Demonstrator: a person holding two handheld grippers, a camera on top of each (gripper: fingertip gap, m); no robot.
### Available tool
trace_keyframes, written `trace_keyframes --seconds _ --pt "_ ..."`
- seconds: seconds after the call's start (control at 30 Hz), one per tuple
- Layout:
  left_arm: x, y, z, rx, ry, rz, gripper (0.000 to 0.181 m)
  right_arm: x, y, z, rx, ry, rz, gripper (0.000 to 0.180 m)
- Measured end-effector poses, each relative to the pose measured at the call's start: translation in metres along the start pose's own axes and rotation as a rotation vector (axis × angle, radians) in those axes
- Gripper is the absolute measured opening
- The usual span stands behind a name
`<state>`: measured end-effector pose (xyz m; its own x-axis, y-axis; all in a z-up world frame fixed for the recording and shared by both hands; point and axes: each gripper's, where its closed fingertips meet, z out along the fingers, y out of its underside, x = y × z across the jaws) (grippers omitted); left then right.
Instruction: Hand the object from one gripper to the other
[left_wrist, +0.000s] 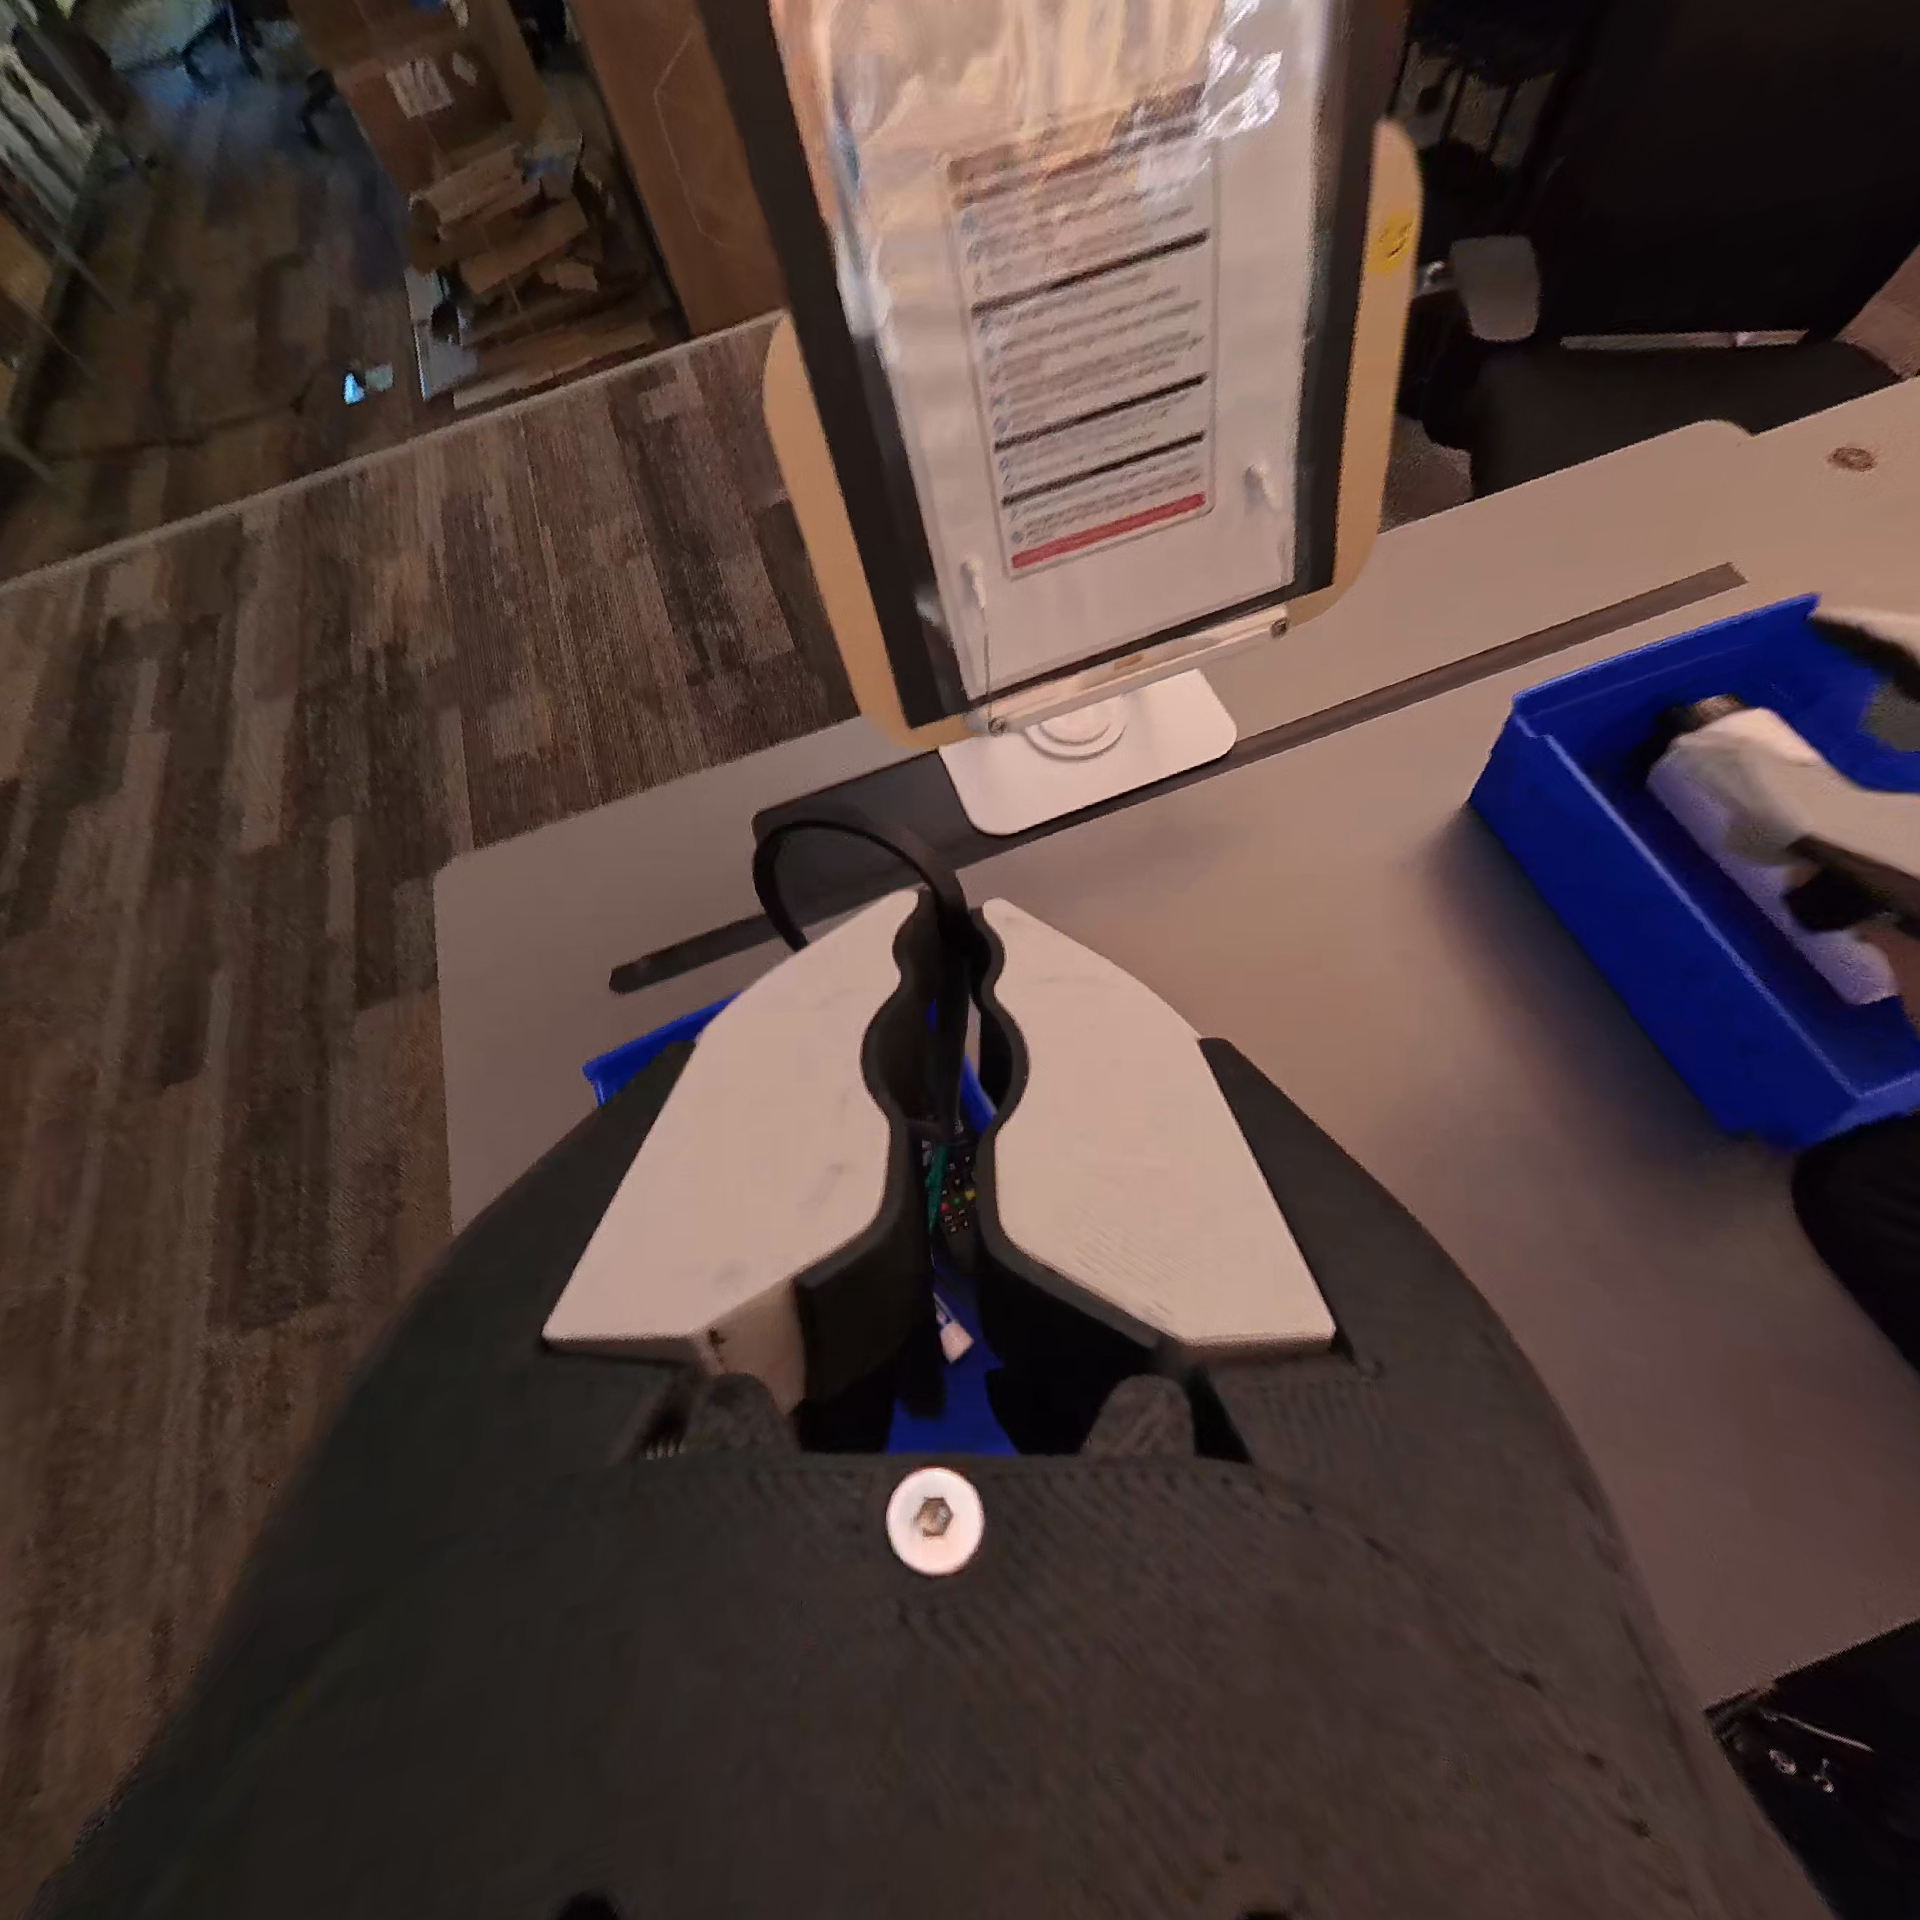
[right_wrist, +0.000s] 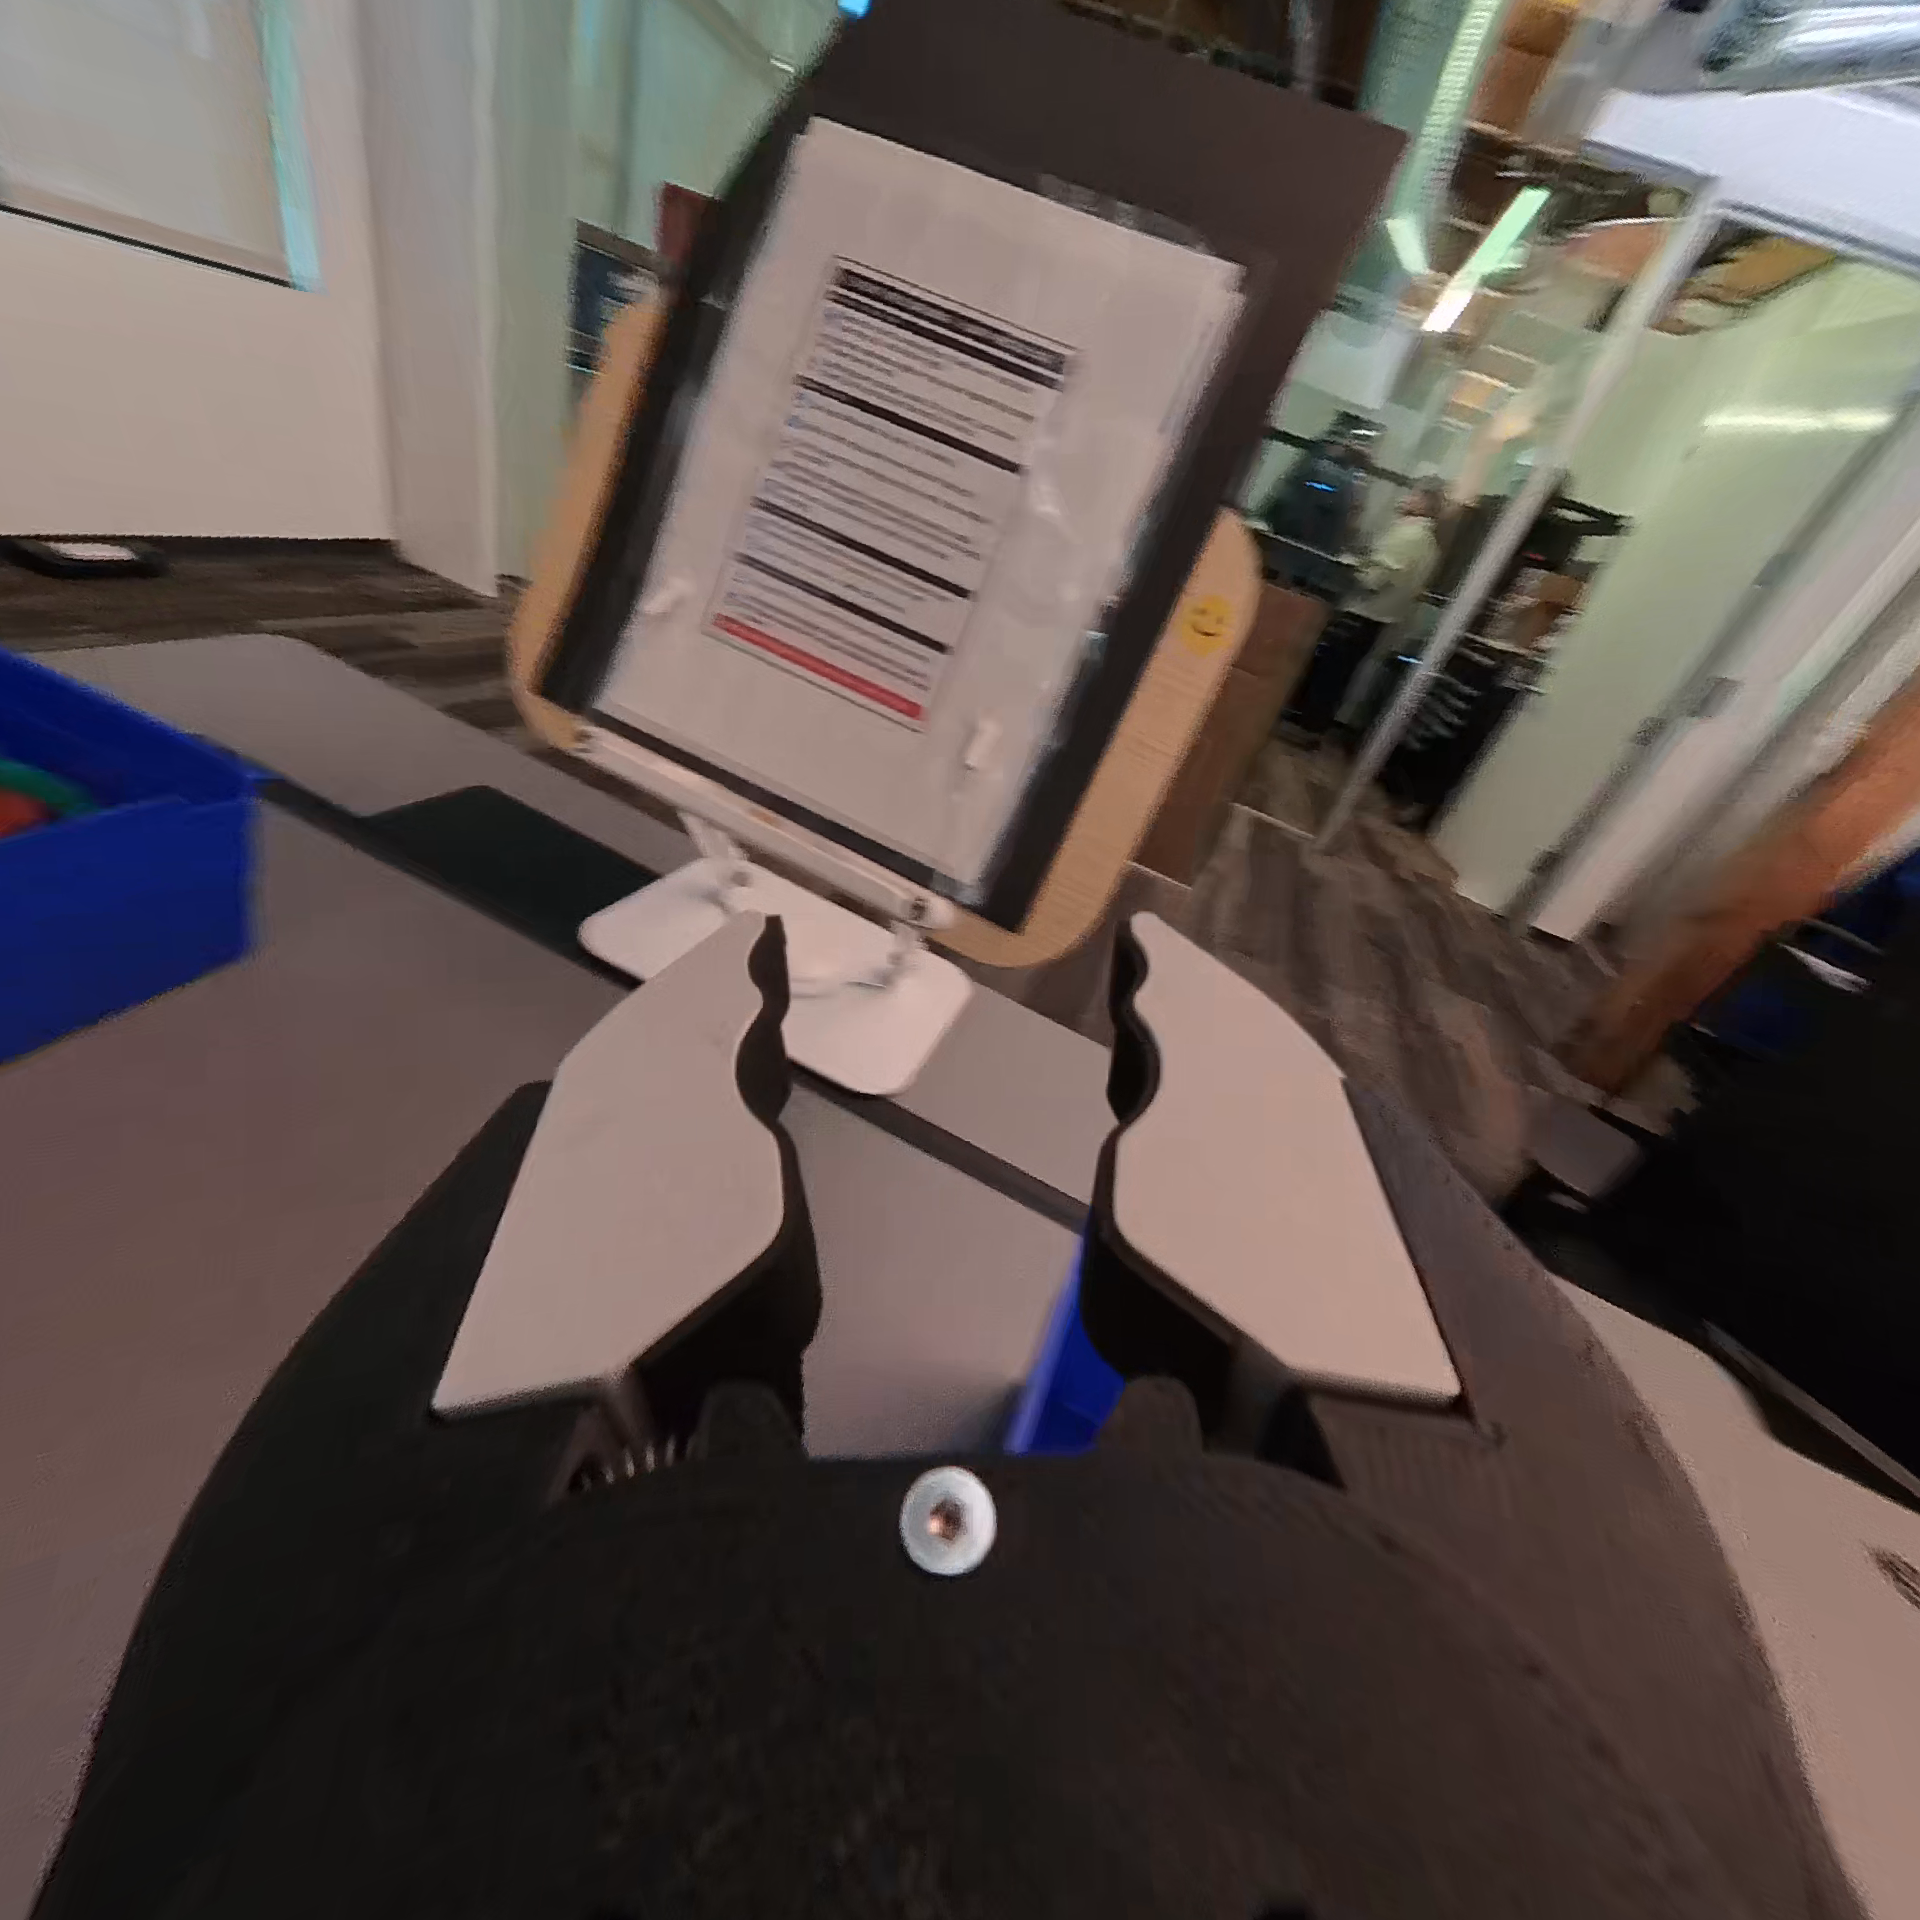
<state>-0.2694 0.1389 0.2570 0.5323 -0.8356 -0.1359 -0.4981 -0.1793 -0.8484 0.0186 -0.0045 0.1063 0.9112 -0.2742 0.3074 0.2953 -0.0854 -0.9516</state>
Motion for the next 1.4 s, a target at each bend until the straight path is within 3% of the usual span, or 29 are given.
trace_keyframes --seconds 0.03,0.17,0.27,0.47,0.63,0.73,0.87,1.1,1.4 --pt "0.007 -0.009 -0.005 0.011 0.007 0.019 0.004 -0.016 -0.004 0.000 0.023 -0.090 0.019 0.060" --pt "0.035 -0.045 -0.027 0.049 0.011 0.106 0.004 -0.092 -0.022 -0.015 0.101 -0.548 0.192 0.062" --pt "0.058 -0.073 -0.048 0.097 0.028 0.156 0.004 -0.126 -0.034 -0.028 0.150 -0.739 0.305 0.067" --pt "0.123 -0.115 -0.091 0.173 0.136 0.258 0.004 -0.151 -0.059 -0.053 0.246 -0.845 0.303 0.071" --pt "0.174 -0.126 -0.116 0.195 0.210 0.364 0.004 -0.156 -0.069 -0.069 0.229 -0.845 0.211 0.069" --pt "0.203 -0.120 -0.121 0.187 0.293 0.393 0.004 -0.150 -0.078 -0.078 0.256 -0.811 0.147 0.065" --pt "0.223 -0.103 -0.117 0.160 0.351 0.422 0.004 -0.138 -0.093 -0.100 0.297 -0.834 0.122 0.001" --pt "0.214 -0.053 -0.099 0.150 0.418 0.373 0.004 -0.112 -0.077 -0.111 0.105 -0.899 0.082 0.001" --pt "0.165 0.029 -0.067 0.161 0.563 0.120 0.004 -0.086 -0.069 -0.114 0.077 -0.955 0.154 0.002"
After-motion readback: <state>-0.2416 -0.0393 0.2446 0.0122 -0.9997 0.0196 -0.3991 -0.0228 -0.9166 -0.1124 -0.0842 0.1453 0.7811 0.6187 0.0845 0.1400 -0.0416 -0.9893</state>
